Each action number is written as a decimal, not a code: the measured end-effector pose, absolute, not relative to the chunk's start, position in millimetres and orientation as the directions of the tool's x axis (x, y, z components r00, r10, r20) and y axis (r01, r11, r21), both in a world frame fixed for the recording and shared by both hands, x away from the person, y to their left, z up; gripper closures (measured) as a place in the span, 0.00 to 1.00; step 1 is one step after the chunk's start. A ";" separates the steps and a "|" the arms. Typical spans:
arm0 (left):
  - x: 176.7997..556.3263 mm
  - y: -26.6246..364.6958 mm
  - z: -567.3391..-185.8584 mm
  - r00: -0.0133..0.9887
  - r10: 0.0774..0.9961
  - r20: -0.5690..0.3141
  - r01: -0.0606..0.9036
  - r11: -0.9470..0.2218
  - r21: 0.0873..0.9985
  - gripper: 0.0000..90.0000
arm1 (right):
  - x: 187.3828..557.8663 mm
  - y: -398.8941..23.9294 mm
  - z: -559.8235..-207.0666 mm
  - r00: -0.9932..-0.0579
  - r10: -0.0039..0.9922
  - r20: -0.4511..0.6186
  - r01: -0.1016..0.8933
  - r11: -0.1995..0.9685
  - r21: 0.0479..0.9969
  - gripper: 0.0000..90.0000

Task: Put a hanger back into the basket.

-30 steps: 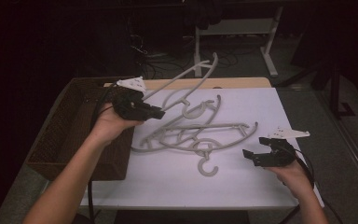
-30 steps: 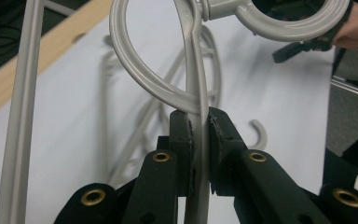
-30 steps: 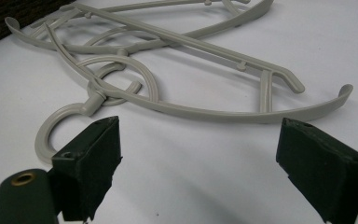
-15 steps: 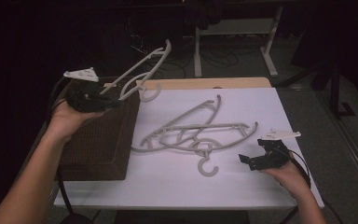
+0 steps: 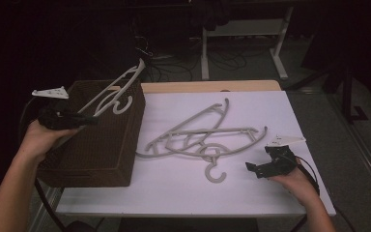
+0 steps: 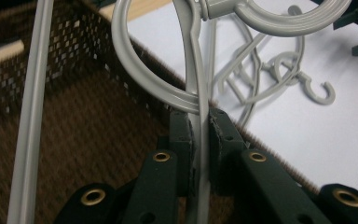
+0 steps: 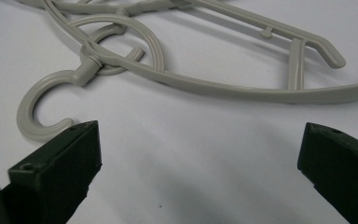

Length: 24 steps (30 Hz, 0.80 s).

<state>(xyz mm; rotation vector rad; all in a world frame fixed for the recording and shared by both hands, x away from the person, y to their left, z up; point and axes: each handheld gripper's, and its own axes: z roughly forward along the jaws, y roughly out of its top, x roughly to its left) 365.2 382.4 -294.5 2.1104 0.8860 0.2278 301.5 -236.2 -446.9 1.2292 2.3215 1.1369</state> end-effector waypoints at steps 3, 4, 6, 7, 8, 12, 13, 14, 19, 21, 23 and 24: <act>362.8 390.6 -302.4 0.728 0.668 -0.156 0.535 -0.410 0.739 0.91 | 302.1 -235.8 -447.4 -0.599 0.793 0.110 0.576 0.332 0.747 0.00; 362.0 392.7 -304.5 0.725 0.670 -0.160 0.540 -0.408 0.736 0.91 | 302.1 -235.8 -447.4 -0.599 0.793 0.109 0.576 0.332 0.747 0.00; 360.2 398.2 -311.0 0.717 0.675 -0.177 0.556 -0.399 0.729 0.91 | 302.1 -235.7 -447.5 -0.599 0.793 0.109 0.576 0.332 0.747 0.00; 359.7 399.7 -313.2 0.713 0.678 -0.179 0.560 -0.396 0.728 0.91 | 302.1 -235.6 -447.5 -0.598 0.794 0.109 0.576 0.331 0.747 0.00; 359.4 401.1 -315.2 0.709 0.680 -0.187 0.567 -0.392 0.724 0.91 | 302.0 -235.6 -447.5 -0.598 0.794 0.109 0.577 0.332 0.746 0.00; 358.3 404.7 -320.7 0.705 0.678 -0.206 0.578 -0.382 0.721 0.91 | 302.1 -235.4 -447.7 -0.598 0.794 0.109 0.578 0.333 0.745 0.00; 357.9 405.6 -321.9 0.705 0.677 -0.209 0.578 -0.380 0.722 0.91 | 302.0 -235.3 -447.7 -0.597 0.794 0.110 0.579 0.332 0.744 0.00; 357.1 406.1 -322.9 0.702 0.678 -0.216 0.583 -0.374 0.721 0.91 | 302.0 -235.3 -447.7 -0.597 0.794 0.110 0.579 0.332 0.744 0.00; 351.6 412.5 -324.8 0.698 0.681 -0.221 0.589 -0.370 0.719 0.91 | 302.1 -235.2 -448.0 -0.598 0.794 0.111 0.581 0.333 0.743 0.00; 351.0 413.2 -325.8 0.696 0.681 -0.228 0.593 -0.366 0.717 0.91 | 302.5 -235.1 -448.2 -0.599 0.793 0.110 0.579 0.335 0.743 0.00; 350.3 414.7 -327.9 0.694 0.683 -0.227 0.594 -0.366 0.716 0.91 | 302.5 -234.6 -448.3 -0.603 0.790 0.109 0.579 0.339 0.742 0.00; 350.4 416.1 -331.0 0.691 0.680 -0.244 0.605 -0.361 0.709 0.91 | 302.5 -234.4 -448.4 -0.603 0.790 0.110 0.580 0.339 0.741 0.00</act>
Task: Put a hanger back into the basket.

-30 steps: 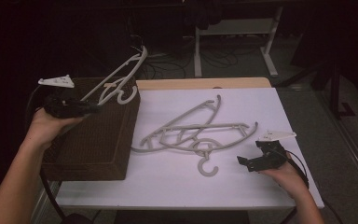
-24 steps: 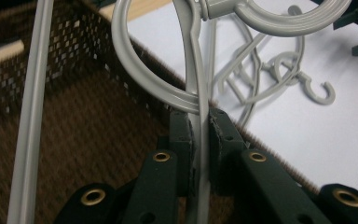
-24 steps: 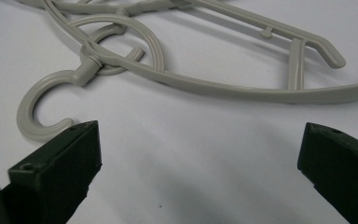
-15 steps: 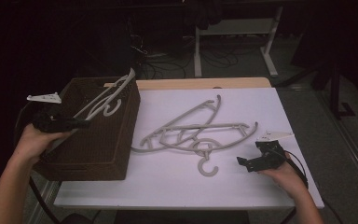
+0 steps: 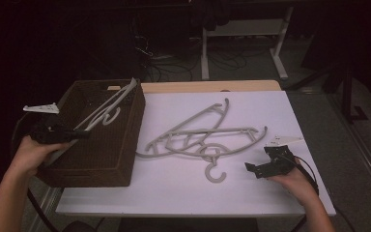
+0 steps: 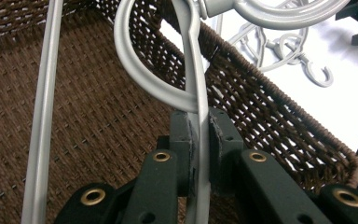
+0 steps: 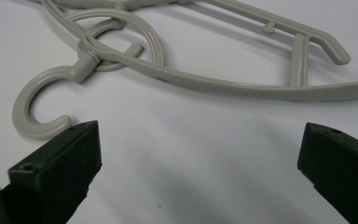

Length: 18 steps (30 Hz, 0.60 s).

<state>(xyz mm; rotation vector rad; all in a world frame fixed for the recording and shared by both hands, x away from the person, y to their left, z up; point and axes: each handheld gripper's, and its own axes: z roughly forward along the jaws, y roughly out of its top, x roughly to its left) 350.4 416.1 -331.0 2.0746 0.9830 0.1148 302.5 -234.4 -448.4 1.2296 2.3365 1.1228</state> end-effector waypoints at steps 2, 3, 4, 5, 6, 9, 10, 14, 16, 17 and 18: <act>350.3 416.5 -332.7 0.688 0.684 -0.243 0.610 -0.363 0.704 0.91 | 302.7 -234.1 -448.6 -0.602 0.791 0.109 0.580 0.340 0.741 0.00; 350.7 416.9 -334.9 0.684 0.688 -0.243 0.617 -0.368 0.695 0.91 | 302.6 -234.0 -448.5 -0.602 0.791 0.110 0.580 0.339 0.741 0.00; 351.4 417.8 -337.1 0.682 0.690 -0.242 0.622 -0.374 0.687 0.91 | 302.6 -233.9 -448.5 -0.602 0.791 0.111 0.581 0.338 0.741 0.00; 351.9 418.4 -339.7 0.679 0.694 -0.239 0.626 -0.376 0.683 0.91 | 302.8 -233.8 -448.7 -0.602 0.791 0.110 0.581 0.338 0.740 0.00; 353.9 419.3 -345.5 0.673 0.699 -0.240 0.634 -0.379 0.674 0.91 | 303.0 -233.6 -448.8 -0.601 0.791 0.111 0.582 0.338 0.740 0.00; 357.3 420.1 -349.2 0.666 0.701 -0.253 0.651 -0.381 0.657 0.90 | 303.1 -233.3 -448.9 -0.600 0.792 0.112 0.583 0.338 0.739 0.00; 357.6 420.0 -349.0 0.666 0.706 -0.241 0.648 -0.386 0.657 0.90 | 302.9 -233.1 -448.7 -0.600 0.792 0.112 0.584 0.338 0.738 0.00; 359.4 424.0 -349.5 0.650 0.731 -0.206 0.636 -0.375 0.675 0.75 | 302.8 -233.6 -448.5 -0.601 0.792 0.111 0.581 0.338 0.740 0.00; 359.2 425.6 -349.5 0.647 0.736 -0.199 0.631 -0.370 0.681 0.68 | 303.0 -233.9 -448.4 -0.601 0.792 0.110 0.580 0.338 0.741 0.00; 359.2 425.6 -349.5 0.647 0.736 -0.199 0.631 -0.370 0.681 0.65 | 303.0 -233.9 -448.5 -0.601 0.792 0.111 0.580 0.337 0.741 0.00; 359.3 426.1 -349.5 0.643 0.740 -0.197 0.633 -0.368 0.682 0.62 | 303.0 -233.9 -448.4 -0.601 0.792 0.109 0.580 0.339 0.741 0.00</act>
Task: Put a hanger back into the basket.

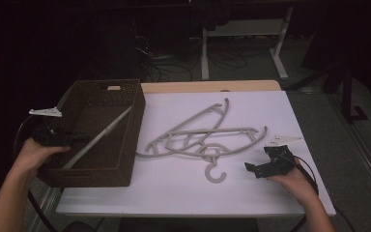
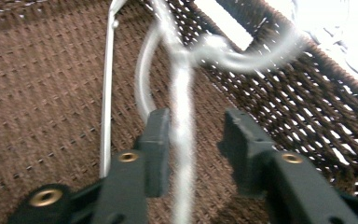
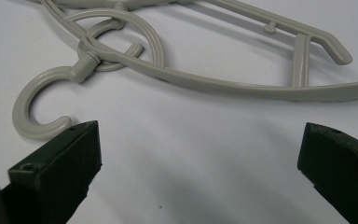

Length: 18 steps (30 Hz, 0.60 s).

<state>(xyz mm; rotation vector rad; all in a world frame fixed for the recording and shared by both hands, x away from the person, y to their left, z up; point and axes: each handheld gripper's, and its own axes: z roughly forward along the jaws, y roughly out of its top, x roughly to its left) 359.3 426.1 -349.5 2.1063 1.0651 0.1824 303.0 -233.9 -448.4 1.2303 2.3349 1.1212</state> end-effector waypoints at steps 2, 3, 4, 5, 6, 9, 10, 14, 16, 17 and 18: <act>359.1 425.9 -349.3 0.637 0.747 -0.191 0.632 -0.364 0.684 0.54 | 303.0 -233.9 -448.2 -0.602 0.791 0.109 0.579 0.338 0.742 0.00; 358.9 425.5 -348.9 0.634 0.749 -0.190 0.632 -0.360 0.686 0.51 | 302.9 -234.0 -448.1 -0.602 0.791 0.110 0.579 0.338 0.742 0.00; 358.6 424.8 -348.3 0.634 0.749 -0.190 0.629 -0.357 0.691 0.48 | 302.8 -234.0 -448.0 -0.602 0.791 0.111 0.579 0.337 0.742 0.00; 358.3 424.0 -347.6 0.635 0.748 -0.191 0.626 -0.354 0.695 0.45 | 302.9 -234.0 -448.0 -0.602 0.791 0.111 0.579 0.337 0.742 0.00; 358.1 422.8 -346.9 0.635 0.748 -0.192 0.623 -0.350 0.700 0.42 | 302.9 -233.9 -448.1 -0.602 0.791 0.110 0.580 0.338 0.742 0.00; 357.6 417.9 -345.1 0.643 0.740 -0.198 0.615 -0.344 0.709 0.31 | 302.9 -233.6 -448.1 -0.602 0.791 0.110 0.580 0.339 0.741 0.00; 357.3 415.9 -344.1 0.647 0.736 -0.199 0.612 -0.346 0.712 0.31 | 302.9 -233.6 -448.1 -0.602 0.791 0.110 0.580 0.339 0.741 0.00; 355.4 406.4 -338.7 0.665 0.722 -0.193 0.589 -0.348 0.730 0.24 | 302.6 -233.9 -447.8 -0.602 0.790 0.113 0.580 0.336 0.742 0.00; 354.1 401.2 -334.8 0.675 0.713 -0.191 0.576 -0.347 0.740 0.21 | 302.4 -234.0 -447.8 -0.603 0.790 0.112 0.579 0.338 0.742 0.00; 353.3 398.1 -332.5 0.680 0.708 -0.189 0.569 -0.348 0.745 0.20 | 302.3 -233.8 -447.8 -0.605 0.789 0.110 0.578 0.339 0.742 0.00; 352.5 394.9 -330.2 0.685 0.703 -0.189 0.563 -0.346 0.751 0.19 | 302.3 -233.4 -447.7 -0.605 0.788 0.109 0.577 0.340 0.743 0.00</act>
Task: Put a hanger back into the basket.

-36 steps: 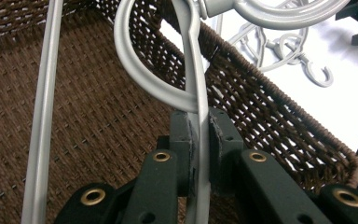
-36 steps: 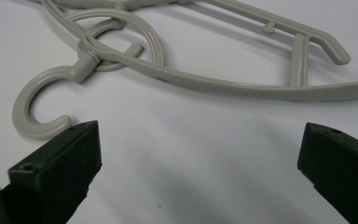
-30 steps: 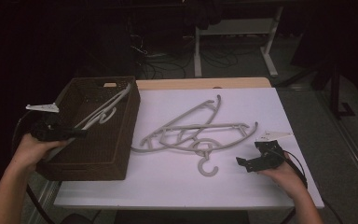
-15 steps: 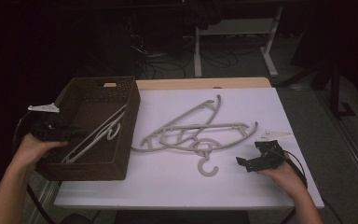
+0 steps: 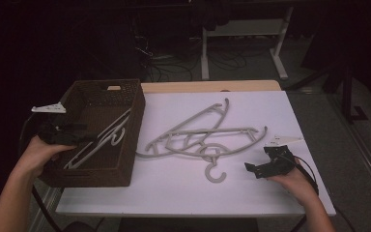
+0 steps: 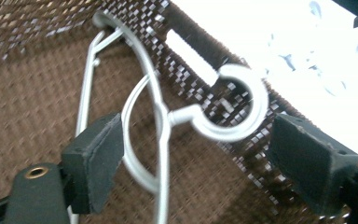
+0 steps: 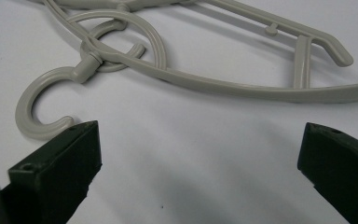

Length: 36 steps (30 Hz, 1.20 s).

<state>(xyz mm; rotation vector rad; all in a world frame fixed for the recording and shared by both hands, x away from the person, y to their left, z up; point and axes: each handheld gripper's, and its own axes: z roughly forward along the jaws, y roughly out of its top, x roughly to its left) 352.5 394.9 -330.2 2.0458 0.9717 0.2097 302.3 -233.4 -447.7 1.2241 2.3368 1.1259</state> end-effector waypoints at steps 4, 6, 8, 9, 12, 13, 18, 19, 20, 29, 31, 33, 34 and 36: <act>350.4 381.2 -320.5 0.708 0.681 -0.187 0.534 -0.343 0.773 0.17 | 302.4 -233.3 -447.5 -0.606 0.788 0.108 0.575 0.340 0.744 0.00; 350.0 373.5 -316.1 0.724 0.663 -0.189 0.518 -0.342 0.784 0.17 | 302.6 -233.5 -447.2 -0.606 0.788 0.109 0.575 0.339 0.744 0.00; 349.8 365.2 -312.1 0.737 0.648 -0.193 0.505 -0.338 0.794 0.16 | 302.7 -233.5 -446.9 -0.606 0.788 0.110 0.574 0.338 0.746 0.00; 350.0 361.1 -309.9 0.744 0.641 -0.190 0.496 -0.339 0.799 0.16 | 302.8 -233.5 -446.8 -0.607 0.787 0.111 0.574 0.338 0.746 0.00; 349.7 347.0 -303.7 0.761 0.620 -0.191 0.476 -0.334 0.814 0.16 | 303.0 -233.4 -446.5 -0.608 0.786 0.111 0.574 0.339 0.746 0.00; 349.5 336.4 -300.0 0.774 0.606 -0.184 0.459 -0.337 0.822 0.16 | 303.0 -233.7 -446.5 -0.608 0.786 0.113 0.573 0.337 0.747 0.00; 348.6 312.1 -293.8 0.800 0.570 -0.186 0.433 -0.334 0.838 0.16 | 302.8 -233.8 -446.1 -0.611 0.783 0.114 0.571 0.336 0.749 0.00; 348.7 305.7 -292.7 0.808 0.558 -0.188 0.426 -0.334 0.841 0.16 | 302.8 -233.8 -446.1 -0.611 0.783 0.114 0.571 0.336 0.749 0.00; 348.8 299.3 -292.0 0.816 0.545 -0.192 0.421 -0.332 0.844 0.16 | 302.9 -233.6 -446.0 -0.612 0.783 0.114 0.571 0.338 0.748 0.00; 351.8 239.2 -295.0 0.863 0.460 -0.210 0.391 -0.344 0.854 0.16 | 303.5 -233.6 -445.6 -0.617 0.778 0.116 0.567 0.339 0.751 0.00; 351.8 225.3 -297.7 0.873 0.442 -0.209 0.384 -0.358 0.851 0.16 | 303.4 -234.0 -445.4 -0.619 0.777 0.114 0.564 0.339 0.753 0.00; 351.6 211.9 -301.2 0.881 0.421 -0.215 0.381 -0.364 0.850 0.16 | 303.3 -234.1 -445.3 -0.619 0.777 0.115 0.564 0.338 0.753 0.00; 351.3 203.6 -303.7 0.888 0.408 -0.214 0.377 -0.375 0.847 0.16 | 303.2 -234.0 -445.0 -0.621 0.775 0.114 0.563 0.341 0.753 0.00; 350.9 192.5 -307.7 0.895 0.392 -0.214 0.371 -0.386 0.844 0.16 | 303.1 -233.7 -444.8 -0.622 0.775 0.114 0.562 0.340 0.754 0.00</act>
